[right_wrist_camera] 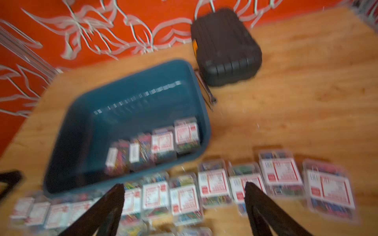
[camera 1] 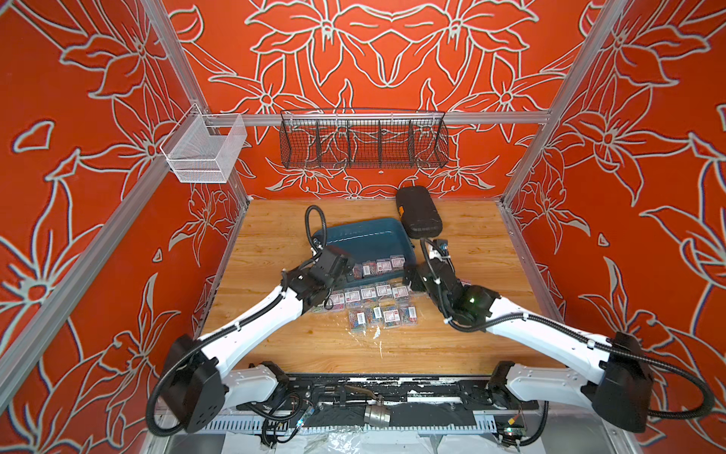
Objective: Take the paper clips out of the storage box
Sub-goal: Pick up the boxed paper clips from the storage box.
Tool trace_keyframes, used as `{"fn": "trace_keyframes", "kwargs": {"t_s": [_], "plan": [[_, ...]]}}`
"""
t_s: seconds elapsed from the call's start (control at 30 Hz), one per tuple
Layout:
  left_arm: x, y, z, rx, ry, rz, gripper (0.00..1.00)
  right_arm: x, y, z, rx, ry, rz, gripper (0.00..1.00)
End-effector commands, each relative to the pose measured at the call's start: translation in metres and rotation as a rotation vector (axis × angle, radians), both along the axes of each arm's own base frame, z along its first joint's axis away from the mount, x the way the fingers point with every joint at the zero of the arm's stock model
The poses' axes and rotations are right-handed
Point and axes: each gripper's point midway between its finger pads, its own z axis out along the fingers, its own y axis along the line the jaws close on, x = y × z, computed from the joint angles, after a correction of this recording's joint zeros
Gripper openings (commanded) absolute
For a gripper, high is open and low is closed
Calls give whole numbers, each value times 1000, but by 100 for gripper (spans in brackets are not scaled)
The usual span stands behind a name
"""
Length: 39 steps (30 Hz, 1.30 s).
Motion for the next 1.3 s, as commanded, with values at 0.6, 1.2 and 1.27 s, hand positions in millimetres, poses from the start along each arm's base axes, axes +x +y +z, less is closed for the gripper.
{"fn": "trace_keyframes", "kwargs": {"t_s": [0.6, 1.2, 1.27], "plan": [[11, -35, -74, 8, 531, -93, 73, 4, -53, 94, -320, 79, 99, 98], [52, -50, -121, 145, 693, -133, 63, 44, -50, 100, -421, 70, 190, 98], [48, -47, -127, 153, 705, -131, 63, 45, -50, 102, -413, 63, 189, 98]]}}
